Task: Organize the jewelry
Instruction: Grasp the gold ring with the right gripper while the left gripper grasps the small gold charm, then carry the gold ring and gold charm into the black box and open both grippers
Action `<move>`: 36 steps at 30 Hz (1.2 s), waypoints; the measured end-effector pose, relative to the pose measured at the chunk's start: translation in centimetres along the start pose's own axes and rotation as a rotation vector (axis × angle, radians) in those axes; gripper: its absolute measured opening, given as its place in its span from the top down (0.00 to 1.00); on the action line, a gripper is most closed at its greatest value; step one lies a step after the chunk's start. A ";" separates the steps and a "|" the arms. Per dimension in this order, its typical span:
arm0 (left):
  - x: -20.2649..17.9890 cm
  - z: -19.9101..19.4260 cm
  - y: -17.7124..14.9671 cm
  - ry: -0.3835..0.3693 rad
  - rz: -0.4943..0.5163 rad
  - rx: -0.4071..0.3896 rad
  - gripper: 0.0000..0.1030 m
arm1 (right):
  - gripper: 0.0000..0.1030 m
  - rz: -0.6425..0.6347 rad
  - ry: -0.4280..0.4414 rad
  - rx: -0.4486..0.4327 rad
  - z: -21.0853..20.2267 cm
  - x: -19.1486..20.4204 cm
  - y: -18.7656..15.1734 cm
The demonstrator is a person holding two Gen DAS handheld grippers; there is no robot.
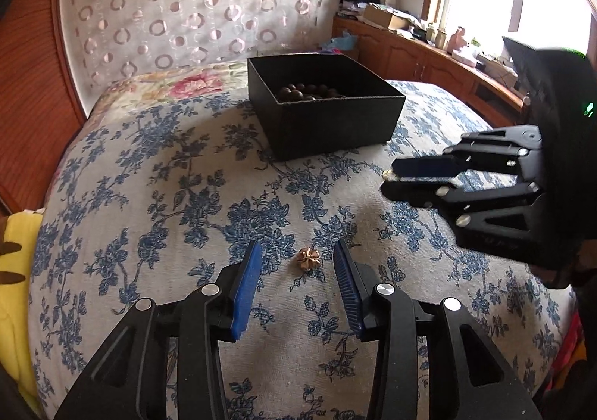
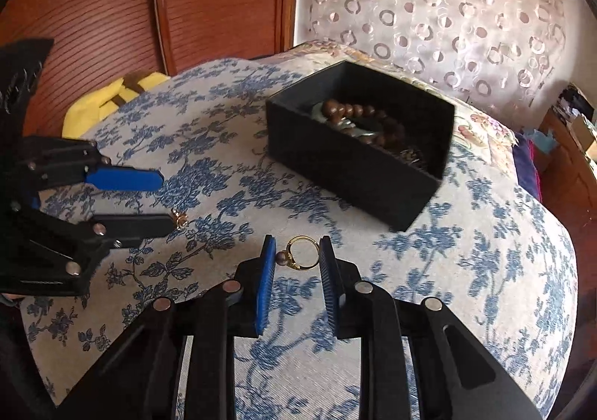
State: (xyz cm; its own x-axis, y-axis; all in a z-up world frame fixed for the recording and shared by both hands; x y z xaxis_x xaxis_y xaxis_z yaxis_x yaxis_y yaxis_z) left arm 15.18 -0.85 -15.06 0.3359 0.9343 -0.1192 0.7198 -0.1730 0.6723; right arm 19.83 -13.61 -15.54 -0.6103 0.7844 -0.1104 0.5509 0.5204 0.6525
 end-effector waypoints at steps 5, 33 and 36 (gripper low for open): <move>-0.3 0.5 -0.1 -0.007 -0.007 0.010 0.69 | 0.75 0.019 -0.012 -0.017 -0.7 -0.9 0.1; -0.5 0.4 6.2 -0.004 -0.005 -0.070 0.86 | 0.75 0.065 -0.014 -0.144 -2.6 -5.6 5.3; -0.4 0.6 7.6 0.000 0.000 -0.082 0.86 | 0.75 0.074 -0.012 -0.142 -1.8 -6.7 6.0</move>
State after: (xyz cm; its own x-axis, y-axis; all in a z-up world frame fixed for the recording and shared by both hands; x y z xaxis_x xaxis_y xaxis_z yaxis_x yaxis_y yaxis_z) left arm 20.91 -2.70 -10.38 0.3355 0.9345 -0.1191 0.6674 -0.1466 0.7301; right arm 26.20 -16.33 -9.55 -0.5635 0.8234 -0.0669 0.5071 0.4086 0.7588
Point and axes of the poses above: each gripper's, at about its wrist camera, not at the fingertips, and z roughly the way its jaws point, x to its left, y to its top, the point moved 6 cm from there along z, roughly the way its jaws point, and after that the axes turned 5 degrees about -y, right-handed, at the moved point
